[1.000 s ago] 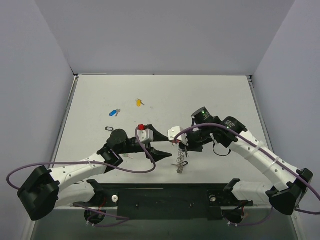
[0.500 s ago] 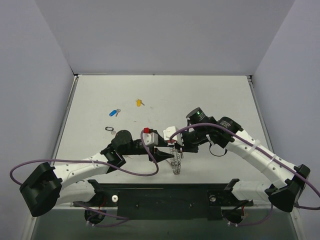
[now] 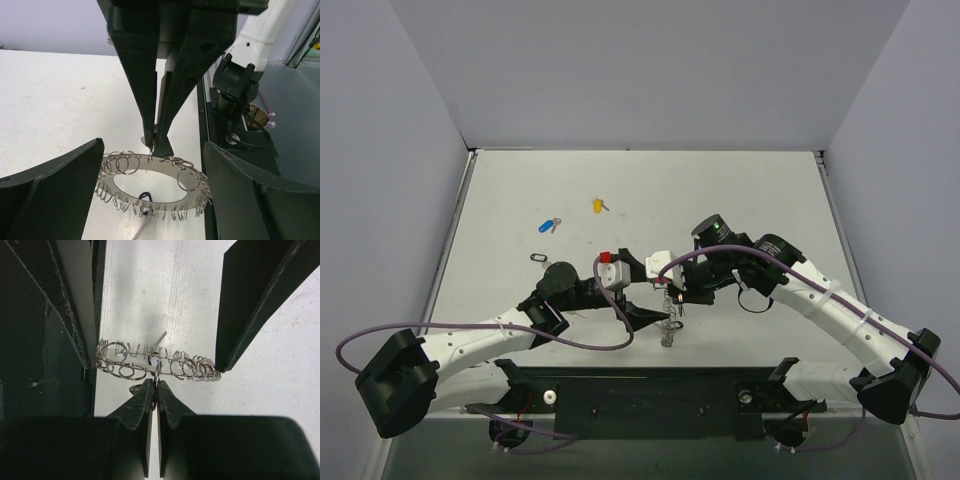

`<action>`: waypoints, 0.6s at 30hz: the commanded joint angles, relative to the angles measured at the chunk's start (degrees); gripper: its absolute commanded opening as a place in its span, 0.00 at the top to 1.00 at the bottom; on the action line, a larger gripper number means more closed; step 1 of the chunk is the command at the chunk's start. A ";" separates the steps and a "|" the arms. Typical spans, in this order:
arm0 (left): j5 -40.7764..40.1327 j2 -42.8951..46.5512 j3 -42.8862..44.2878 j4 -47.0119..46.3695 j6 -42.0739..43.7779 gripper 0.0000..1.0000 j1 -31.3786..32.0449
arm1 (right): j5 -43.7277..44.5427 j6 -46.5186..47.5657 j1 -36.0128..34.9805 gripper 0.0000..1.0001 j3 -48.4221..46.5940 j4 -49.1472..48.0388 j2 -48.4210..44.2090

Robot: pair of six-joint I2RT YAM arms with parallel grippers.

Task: Put the keys on the keyring

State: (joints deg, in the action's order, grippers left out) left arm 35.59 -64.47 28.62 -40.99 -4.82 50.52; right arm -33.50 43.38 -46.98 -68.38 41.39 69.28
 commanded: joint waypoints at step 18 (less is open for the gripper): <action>2.64 0.84 2.93 -2.43 -7.04 0.15 -4.29 | -2.63 -0.13 2.07 1.00 -2.72 2.03 -1.34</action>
State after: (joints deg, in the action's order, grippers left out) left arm 35.99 -63.13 28.47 -42.96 -11.40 46.48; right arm -34.06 43.48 -45.76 -68.71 42.26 69.25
